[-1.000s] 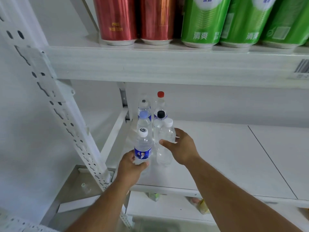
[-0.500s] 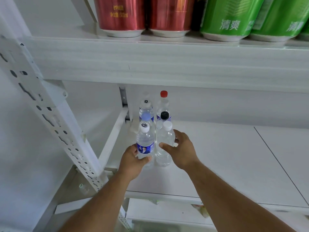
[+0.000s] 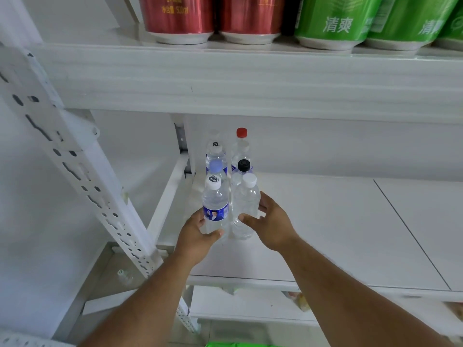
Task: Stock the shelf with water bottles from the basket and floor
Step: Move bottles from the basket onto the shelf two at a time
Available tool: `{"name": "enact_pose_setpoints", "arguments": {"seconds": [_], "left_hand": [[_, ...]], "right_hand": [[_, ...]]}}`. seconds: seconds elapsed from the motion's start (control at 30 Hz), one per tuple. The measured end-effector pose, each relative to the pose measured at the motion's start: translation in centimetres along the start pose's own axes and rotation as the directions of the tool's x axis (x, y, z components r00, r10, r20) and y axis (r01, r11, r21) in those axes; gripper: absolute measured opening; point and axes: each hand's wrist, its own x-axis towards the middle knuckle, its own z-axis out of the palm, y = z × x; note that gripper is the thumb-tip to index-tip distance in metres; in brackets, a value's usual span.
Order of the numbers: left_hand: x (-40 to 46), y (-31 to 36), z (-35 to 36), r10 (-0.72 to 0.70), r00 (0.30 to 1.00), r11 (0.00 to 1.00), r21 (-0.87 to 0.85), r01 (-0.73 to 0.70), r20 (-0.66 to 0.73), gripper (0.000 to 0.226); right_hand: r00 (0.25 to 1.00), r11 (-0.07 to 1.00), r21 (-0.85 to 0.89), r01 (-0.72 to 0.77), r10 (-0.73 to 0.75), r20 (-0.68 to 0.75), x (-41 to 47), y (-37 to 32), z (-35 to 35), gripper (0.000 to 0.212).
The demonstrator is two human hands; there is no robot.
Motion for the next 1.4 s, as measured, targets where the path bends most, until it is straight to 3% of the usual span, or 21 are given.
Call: {"name": "enact_pose_setpoints", "arguments": {"seconds": [0.17, 0.27, 0.37, 0.5, 0.7, 0.93, 1.17, 1.4], "left_hand": [[-2.2, -0.1, -0.5, -0.037, 0.999, 0.988, 0.150, 0.035, 0.012, 0.083], [-4.3, 0.0, -0.9, -0.021, 0.999, 0.940, 0.342, 0.008, 0.034, 0.075], [-6.3, 0.5, -1.3, -0.044, 0.994, 0.811, 0.584, -0.023, 0.100, 0.082], [-9.4, 1.7, -1.3, -0.017, 0.990, 0.678, 0.730, -0.090, 0.138, 0.076], [-15.8, 3.8, -0.6, 0.010, 0.993, 0.628, 0.772, -0.099, 0.119, 0.071], [-24.6, 4.8, 1.7, -0.010, 0.996, 0.647, 0.760, -0.058, 0.085, 0.069], [-31.8, 4.5, 3.5, 0.013, 0.997, 0.644, 0.763, -0.064, 0.073, 0.063], [-35.5, 1.2, 4.1, -0.019, 0.994, 0.630, 0.773, -0.068, 0.103, 0.072]], "right_hand": [[0.994, 0.988, -0.106, -0.109, 0.110, 0.003, -2.1, -0.1, -0.1, 0.088], [0.991, 0.948, -0.297, -0.119, 0.132, 0.026, -4.2, -0.6, -0.5, 0.081], [0.993, 0.887, -0.456, -0.069, 0.106, 0.056, -6.5, -1.4, -0.9, 0.069], [0.986, 0.720, -0.691, 0.059, 0.065, 0.153, -9.5, -1.4, -1.1, 0.073], [0.971, 0.615, -0.764, 0.195, -0.013, 0.238, -14.5, -0.5, -2.4, 0.077], [0.957, 0.667, -0.702, 0.251, -0.059, 0.285, -21.9, 1.0, -5.2, 0.072], [0.939, 0.643, -0.707, 0.294, -0.057, 0.338, -28.2, 2.6, -6.7, 0.075], [0.949, 0.667, -0.704, 0.244, -0.013, 0.316, -33.0, 4.7, -5.6, 0.077]]}}
